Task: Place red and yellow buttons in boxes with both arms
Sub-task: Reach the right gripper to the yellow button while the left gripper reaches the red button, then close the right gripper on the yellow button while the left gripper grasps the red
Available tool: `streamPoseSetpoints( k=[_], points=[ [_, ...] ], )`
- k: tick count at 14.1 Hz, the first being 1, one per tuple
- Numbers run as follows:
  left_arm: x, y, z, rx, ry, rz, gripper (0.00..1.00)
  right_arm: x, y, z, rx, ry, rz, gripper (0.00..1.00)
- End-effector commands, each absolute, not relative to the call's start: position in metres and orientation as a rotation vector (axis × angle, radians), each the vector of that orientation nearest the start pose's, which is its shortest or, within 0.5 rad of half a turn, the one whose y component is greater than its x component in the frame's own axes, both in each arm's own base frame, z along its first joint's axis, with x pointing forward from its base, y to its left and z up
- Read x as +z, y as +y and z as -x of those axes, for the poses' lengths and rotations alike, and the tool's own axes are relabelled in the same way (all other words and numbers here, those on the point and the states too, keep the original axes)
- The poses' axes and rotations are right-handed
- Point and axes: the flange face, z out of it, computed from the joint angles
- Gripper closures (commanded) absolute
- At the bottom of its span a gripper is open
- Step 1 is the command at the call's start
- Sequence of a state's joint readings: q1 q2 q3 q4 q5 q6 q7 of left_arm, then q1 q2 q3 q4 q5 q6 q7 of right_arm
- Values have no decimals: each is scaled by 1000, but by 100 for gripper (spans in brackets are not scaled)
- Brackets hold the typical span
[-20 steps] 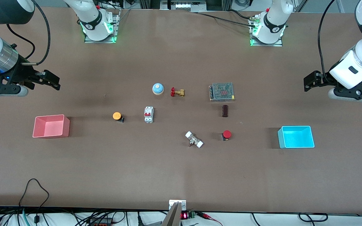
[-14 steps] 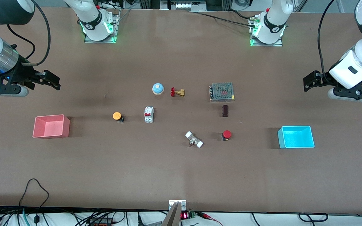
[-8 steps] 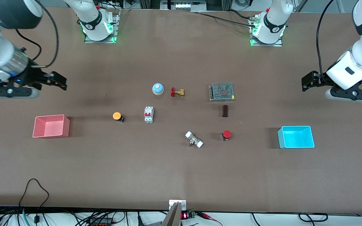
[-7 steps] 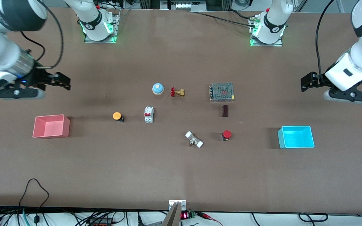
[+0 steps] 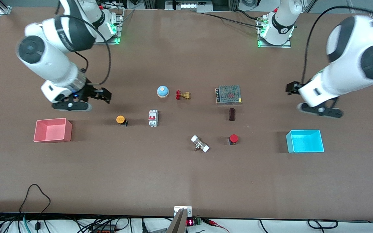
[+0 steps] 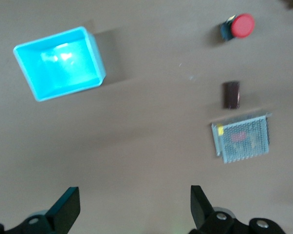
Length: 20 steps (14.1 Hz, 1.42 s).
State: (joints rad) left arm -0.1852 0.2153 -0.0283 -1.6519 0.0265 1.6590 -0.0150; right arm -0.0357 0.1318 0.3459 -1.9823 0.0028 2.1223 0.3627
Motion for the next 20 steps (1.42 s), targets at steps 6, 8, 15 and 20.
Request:
streamPoseSetpoints(
  k=[6, 8, 15, 20],
  points=[
    [354, -230, -666, 119, 92, 3170, 0, 315, 188, -571, -60, 189, 3013, 0],
    [334, -253, -681, 92, 46, 3172, 0, 301, 188, -574, -64, 195, 3001, 0],
    [247, -312, -679, -88, -251, 3194, 0, 260, 189, -571, -41, 176, 3097, 0],
    [243, -296, -676, -62, -198, 3100, 0, 238, 201, -568, -39, 158, 3108, 0]
  ],
)
